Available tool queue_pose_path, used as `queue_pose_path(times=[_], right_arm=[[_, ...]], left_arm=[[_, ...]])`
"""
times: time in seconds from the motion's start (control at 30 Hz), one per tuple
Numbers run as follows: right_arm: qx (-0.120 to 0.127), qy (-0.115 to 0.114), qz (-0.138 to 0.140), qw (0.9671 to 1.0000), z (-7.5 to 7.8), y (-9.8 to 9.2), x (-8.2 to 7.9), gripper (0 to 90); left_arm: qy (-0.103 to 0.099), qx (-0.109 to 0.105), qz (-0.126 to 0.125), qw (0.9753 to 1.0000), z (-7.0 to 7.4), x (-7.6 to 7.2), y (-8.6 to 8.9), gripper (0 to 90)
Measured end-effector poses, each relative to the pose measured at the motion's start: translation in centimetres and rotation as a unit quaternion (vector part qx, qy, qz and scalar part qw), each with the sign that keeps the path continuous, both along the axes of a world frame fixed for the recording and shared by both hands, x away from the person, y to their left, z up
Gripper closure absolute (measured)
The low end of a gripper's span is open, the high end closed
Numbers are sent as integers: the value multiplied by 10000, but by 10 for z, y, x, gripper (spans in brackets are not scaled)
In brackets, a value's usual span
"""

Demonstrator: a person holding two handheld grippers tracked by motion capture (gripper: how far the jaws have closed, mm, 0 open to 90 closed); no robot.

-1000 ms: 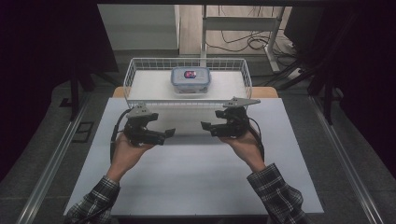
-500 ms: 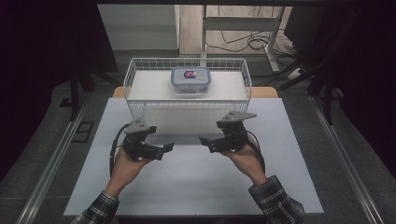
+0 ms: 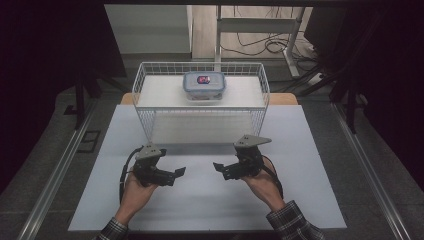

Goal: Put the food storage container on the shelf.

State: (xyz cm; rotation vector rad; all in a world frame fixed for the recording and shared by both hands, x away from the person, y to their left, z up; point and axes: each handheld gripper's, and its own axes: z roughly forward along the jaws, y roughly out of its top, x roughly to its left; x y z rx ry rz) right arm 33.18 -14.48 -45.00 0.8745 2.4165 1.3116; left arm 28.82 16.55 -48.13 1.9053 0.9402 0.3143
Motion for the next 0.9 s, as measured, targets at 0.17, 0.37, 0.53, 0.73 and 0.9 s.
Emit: queue_pose_path(times=[0.17,0.37,0.53,0.73,0.9], right_arm=[[-164,-91,9,9998,-8,-4,-10,0],[-222,-168,-5,9996,-11,-8,-20,0],[-228,-209,-24,9995,-12,-13,-30,0],[-197,-236,-89,9995,-13,-25,-38,0],[-349,-223,-171,9990,-21,-36,-42,0]], left_arm=[[-26,45,3,10000,-6,-11,2,0],[-94,79,45,9999,-9,-26,8,0],[-163,112,121,9997,-10,-36,12,0],[-179,139,162,9996,-12,-46,16,0],[-170,71,124,9998,-16,-54,21,0]])
